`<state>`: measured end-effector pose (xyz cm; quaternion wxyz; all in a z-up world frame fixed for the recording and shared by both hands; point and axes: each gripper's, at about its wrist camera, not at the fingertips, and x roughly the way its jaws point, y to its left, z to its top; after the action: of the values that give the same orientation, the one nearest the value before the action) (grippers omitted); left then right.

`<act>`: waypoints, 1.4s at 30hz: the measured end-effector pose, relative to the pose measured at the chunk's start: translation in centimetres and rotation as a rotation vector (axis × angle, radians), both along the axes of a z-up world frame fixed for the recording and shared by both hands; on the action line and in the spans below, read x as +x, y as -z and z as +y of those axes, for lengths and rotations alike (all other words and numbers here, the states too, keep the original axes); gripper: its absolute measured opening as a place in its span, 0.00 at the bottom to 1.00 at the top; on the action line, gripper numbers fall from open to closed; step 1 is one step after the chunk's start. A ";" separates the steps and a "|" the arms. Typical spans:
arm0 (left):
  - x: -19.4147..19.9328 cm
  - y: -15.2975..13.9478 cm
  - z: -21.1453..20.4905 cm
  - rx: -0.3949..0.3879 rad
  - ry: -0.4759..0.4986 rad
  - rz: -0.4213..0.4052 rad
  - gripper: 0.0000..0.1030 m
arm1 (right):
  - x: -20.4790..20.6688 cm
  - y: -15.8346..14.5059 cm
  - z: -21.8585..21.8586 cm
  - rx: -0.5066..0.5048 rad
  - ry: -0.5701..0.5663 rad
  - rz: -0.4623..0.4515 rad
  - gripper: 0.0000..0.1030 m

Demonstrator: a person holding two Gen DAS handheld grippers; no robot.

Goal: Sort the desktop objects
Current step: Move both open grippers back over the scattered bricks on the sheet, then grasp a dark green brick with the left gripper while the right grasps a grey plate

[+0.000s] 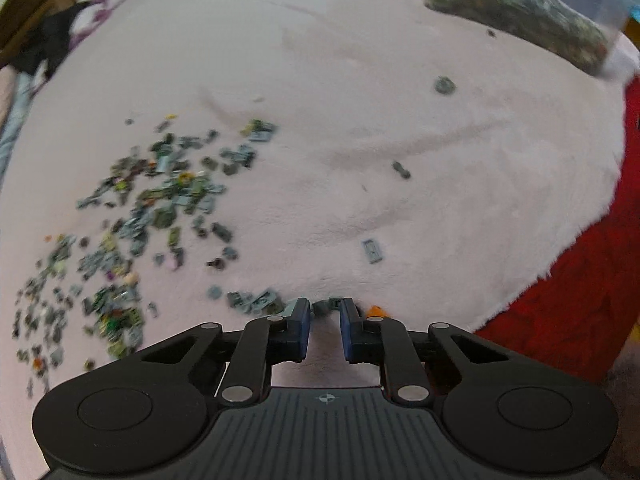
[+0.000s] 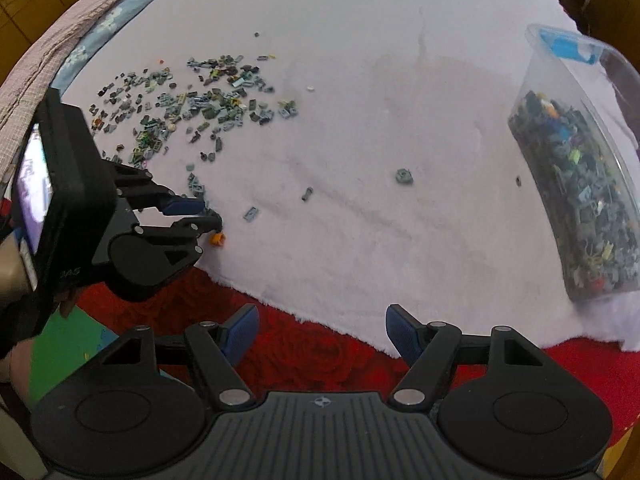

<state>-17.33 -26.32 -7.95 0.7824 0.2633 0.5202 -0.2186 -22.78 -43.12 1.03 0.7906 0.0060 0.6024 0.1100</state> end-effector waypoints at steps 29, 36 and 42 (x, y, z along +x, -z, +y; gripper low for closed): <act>-1.3 -2.5 1.2 -0.056 -0.056 -0.012 0.18 | 0.6 0.3 2.1 0.015 -0.052 -0.026 0.70; -2.2 -4.6 5.1 -0.090 -0.278 -0.016 0.18 | 3.6 1.9 7.1 0.097 -0.183 -0.037 0.61; -2.7 -5.8 8.3 -0.113 -0.424 -0.029 0.18 | 6.8 4.6 12.6 0.197 -0.172 0.013 0.46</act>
<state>-20.07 -18.00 -2.17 0.8317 0.1069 0.5398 -0.0742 -15.98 -30.53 -3.62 0.7698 0.0328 0.5922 0.2358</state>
